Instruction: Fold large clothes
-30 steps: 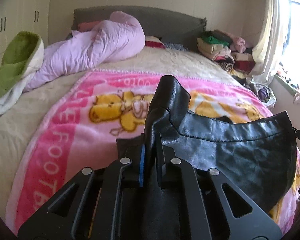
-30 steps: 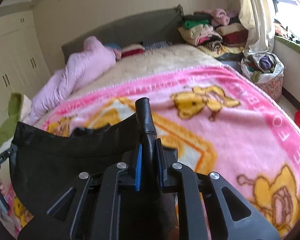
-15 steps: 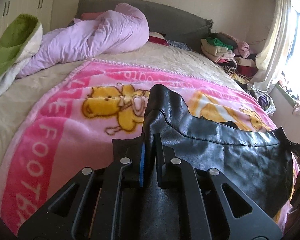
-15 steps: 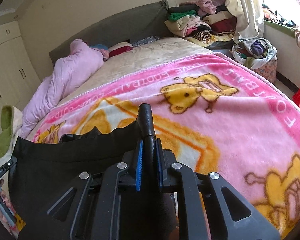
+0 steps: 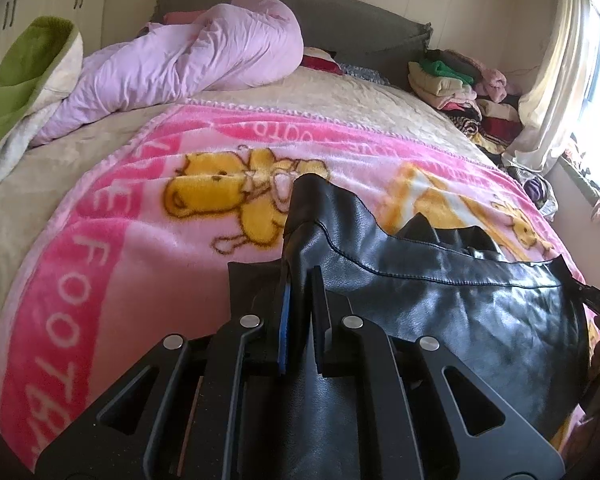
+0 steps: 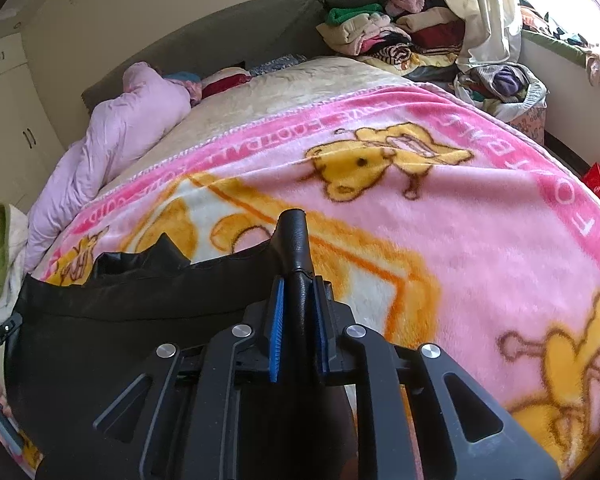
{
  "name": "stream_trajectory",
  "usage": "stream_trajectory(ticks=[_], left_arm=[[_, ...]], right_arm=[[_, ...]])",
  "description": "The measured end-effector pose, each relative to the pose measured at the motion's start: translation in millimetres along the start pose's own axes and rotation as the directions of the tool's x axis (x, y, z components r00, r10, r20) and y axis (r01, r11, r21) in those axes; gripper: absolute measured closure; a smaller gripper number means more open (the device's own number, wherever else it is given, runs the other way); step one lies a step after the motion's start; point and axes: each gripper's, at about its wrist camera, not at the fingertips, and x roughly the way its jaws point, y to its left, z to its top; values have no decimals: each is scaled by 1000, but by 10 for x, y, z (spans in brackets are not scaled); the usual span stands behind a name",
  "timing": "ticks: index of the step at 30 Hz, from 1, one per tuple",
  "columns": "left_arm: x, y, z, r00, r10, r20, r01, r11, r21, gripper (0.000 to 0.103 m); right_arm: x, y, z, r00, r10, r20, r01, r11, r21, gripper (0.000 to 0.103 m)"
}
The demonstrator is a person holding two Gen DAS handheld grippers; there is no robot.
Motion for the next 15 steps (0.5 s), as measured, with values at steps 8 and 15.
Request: stream_trajectory(ticks=[8,15], left_arm=[[65,20,-34,1000,9,-24,-9,1000,-4,97],[84,36,-55,999,29,-33,-29,1000,1,91]], right_arm=[[60,-32,-38,1000,-15,-28,15,1000,19,85],[44,-58,-55,998,-37,-52,39,998,43,71]])
